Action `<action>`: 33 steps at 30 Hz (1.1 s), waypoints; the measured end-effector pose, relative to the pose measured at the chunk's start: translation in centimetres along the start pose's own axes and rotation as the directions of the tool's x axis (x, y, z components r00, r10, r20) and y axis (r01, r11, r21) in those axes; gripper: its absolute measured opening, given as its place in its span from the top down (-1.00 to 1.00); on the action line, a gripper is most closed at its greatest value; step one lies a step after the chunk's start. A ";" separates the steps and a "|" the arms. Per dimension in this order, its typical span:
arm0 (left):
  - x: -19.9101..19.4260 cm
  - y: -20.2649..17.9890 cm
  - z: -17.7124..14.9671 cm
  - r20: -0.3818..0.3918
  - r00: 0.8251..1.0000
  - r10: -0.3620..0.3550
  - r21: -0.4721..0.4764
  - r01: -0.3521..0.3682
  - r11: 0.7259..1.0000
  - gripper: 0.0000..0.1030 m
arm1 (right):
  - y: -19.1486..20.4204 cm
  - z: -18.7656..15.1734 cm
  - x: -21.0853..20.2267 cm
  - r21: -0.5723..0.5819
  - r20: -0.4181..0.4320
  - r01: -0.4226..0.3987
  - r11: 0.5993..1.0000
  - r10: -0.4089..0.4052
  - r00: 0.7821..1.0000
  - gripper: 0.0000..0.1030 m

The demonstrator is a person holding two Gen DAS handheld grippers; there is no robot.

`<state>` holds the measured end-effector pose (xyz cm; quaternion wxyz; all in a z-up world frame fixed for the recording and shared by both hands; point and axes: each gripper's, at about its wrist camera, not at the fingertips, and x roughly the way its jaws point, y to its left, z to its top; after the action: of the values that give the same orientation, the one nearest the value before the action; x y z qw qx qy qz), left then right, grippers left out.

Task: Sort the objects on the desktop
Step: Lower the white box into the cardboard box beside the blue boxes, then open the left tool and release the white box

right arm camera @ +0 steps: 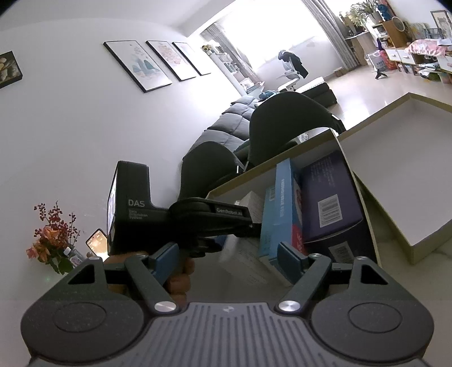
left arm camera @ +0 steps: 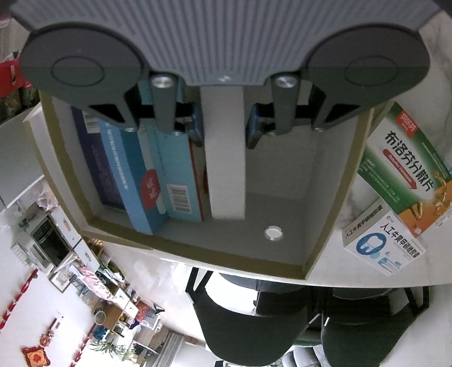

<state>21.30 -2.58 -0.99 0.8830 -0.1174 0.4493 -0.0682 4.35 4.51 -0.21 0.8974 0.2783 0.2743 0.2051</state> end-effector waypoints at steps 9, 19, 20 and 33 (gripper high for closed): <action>-0.3 0.6 0.0 0.004 1.000 -0.002 -0.017 0.003 1.000 0.27 | 0.4 -0.1 0.2 -0.004 -0.003 -0.002 1.000 0.002 1.000 -0.54; -1.6 0.9 -0.3 0.036 0.998 -0.046 -0.017 0.047 0.999 0.02 | 0.5 -0.1 0.3 -0.013 -0.007 0.001 1.000 -0.002 1.000 -0.54; -1.8 0.9 -0.4 0.039 0.997 -0.060 -0.019 0.061 0.998 -0.03 | 0.6 -0.1 0.3 -0.014 -0.006 0.002 1.000 -0.002 1.000 -0.54; -4.9 1.5 -0.6 0.124 0.985 -0.121 -0.013 0.124 0.992 -0.18 | 1.5 -0.2 -0.1 -0.042 0.001 0.004 0.999 -0.004 1.000 -0.54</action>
<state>17.94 -0.15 2.08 0.9019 -0.1577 0.3866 -0.1105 3.80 5.71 0.61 0.9035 0.2589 0.2701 0.2088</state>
